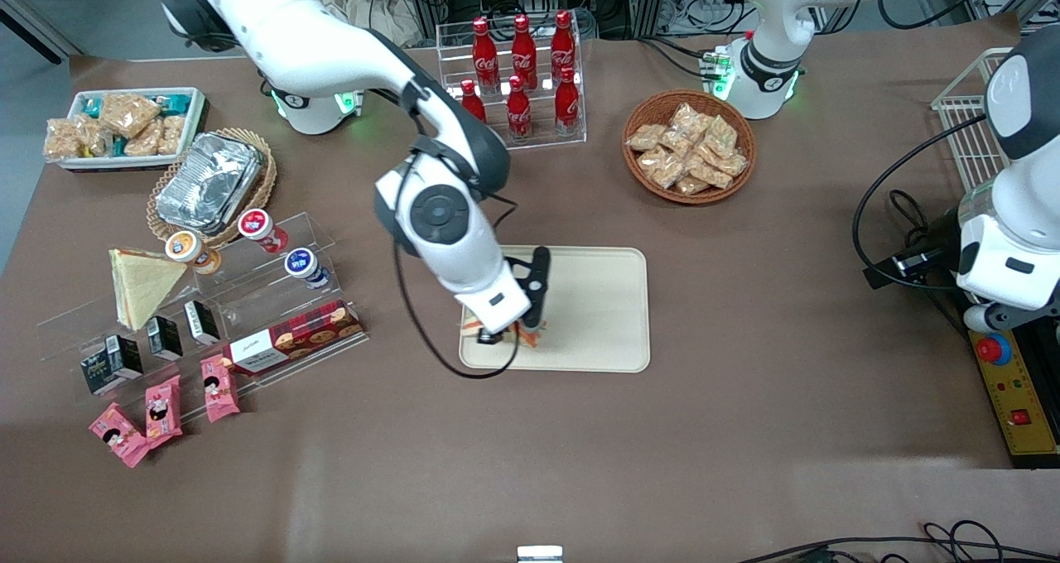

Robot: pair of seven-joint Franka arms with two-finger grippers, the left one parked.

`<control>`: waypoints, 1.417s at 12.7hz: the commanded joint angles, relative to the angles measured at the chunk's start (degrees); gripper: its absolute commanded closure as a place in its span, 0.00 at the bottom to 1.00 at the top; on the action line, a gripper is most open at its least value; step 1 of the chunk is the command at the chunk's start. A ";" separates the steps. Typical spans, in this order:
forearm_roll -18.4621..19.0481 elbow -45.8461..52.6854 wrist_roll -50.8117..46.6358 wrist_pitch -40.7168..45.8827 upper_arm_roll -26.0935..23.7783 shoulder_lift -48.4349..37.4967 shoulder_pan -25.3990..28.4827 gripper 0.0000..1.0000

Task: Place sandwich on tray
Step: 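Carry the held sandwich over the cream tray, then lower the sandwich onto the tray and open the right gripper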

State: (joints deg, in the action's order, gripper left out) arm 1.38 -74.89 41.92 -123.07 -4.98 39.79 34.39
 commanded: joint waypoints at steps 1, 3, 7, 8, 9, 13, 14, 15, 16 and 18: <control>3.69 1.24 2.01 -4.89 0.14 3.26 0.94 0.72; 5.12 1.24 2.20 -7.70 0.23 5.90 0.94 0.72; 4.86 1.06 2.55 -8.42 0.32 9.15 0.51 0.72; 4.77 1.15 2.29 -9.55 0.23 9.94 0.51 0.72; 4.68 1.15 2.11 -10.86 0.23 10.74 0.42 0.72; 4.42 1.15 1.93 -12.46 0.06 12.24 0.77 0.72; 4.42 1.15 2.11 -12.46 0.06 12.15 0.86 0.70; 4.42 1.15 1.85 -12.46 -0.03 12.15 0.86 0.33; 4.42 1.06 1.76 -12.46 0.06 12.15 0.94 0.16; 4.16 1.06 1.76 -12.55 -0.12 12.06 0.34 0.02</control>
State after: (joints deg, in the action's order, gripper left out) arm 5.44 -74.98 44.06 -134.57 -4.71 50.60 35.29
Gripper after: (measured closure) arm 0.471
